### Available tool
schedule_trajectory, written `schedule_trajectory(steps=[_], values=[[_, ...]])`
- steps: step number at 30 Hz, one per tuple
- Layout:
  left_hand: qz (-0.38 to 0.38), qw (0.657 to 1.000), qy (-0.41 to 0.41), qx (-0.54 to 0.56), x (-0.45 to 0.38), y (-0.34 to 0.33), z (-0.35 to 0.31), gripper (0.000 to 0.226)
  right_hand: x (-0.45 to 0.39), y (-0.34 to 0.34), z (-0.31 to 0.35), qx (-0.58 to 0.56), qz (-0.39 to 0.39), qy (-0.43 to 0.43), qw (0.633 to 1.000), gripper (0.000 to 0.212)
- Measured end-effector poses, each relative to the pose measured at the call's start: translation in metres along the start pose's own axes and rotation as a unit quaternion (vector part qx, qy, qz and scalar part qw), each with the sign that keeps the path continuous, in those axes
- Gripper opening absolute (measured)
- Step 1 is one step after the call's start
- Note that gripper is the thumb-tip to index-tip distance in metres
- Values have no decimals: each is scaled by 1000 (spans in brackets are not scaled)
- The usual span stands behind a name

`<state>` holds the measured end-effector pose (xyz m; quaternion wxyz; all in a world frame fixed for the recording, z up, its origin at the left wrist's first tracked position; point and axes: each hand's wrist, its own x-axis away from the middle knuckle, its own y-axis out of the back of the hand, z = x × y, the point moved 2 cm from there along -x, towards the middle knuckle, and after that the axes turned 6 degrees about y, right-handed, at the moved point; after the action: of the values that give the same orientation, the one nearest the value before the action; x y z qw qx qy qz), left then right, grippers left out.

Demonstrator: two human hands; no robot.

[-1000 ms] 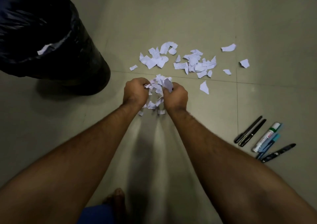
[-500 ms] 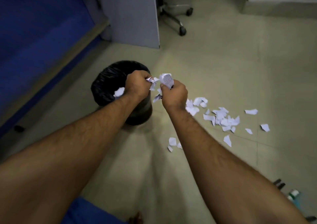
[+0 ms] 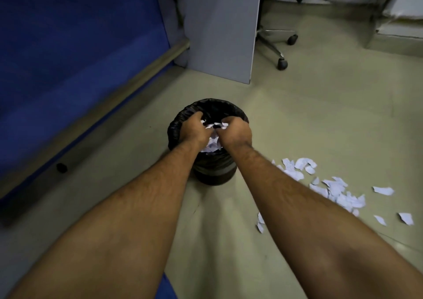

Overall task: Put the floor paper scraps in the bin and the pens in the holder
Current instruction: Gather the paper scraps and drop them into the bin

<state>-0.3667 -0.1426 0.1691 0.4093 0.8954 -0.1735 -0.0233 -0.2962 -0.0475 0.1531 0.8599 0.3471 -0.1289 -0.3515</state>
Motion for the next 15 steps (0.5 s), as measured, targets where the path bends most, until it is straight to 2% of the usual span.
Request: schedule_trajectory(steps=[2, 4, 10, 15], values=[[4, 1000, 10, -10, -3, -1, 2, 49, 2, -2, -2, -13, 7, -1, 1000, 43], [-5, 1000, 11, -4, -5, -2, 3, 45, 3, 1, -4, -41, -8, 5, 999, 45], [-17, 999, -37, 3, 1, -4, -20, 25, 11, 26, -14, -150, -115, -20, 982, 24], [38, 993, -86, 68, 23, -40, -55, 15, 19, 58, -53, -196, -197, -74, 958, 22]])
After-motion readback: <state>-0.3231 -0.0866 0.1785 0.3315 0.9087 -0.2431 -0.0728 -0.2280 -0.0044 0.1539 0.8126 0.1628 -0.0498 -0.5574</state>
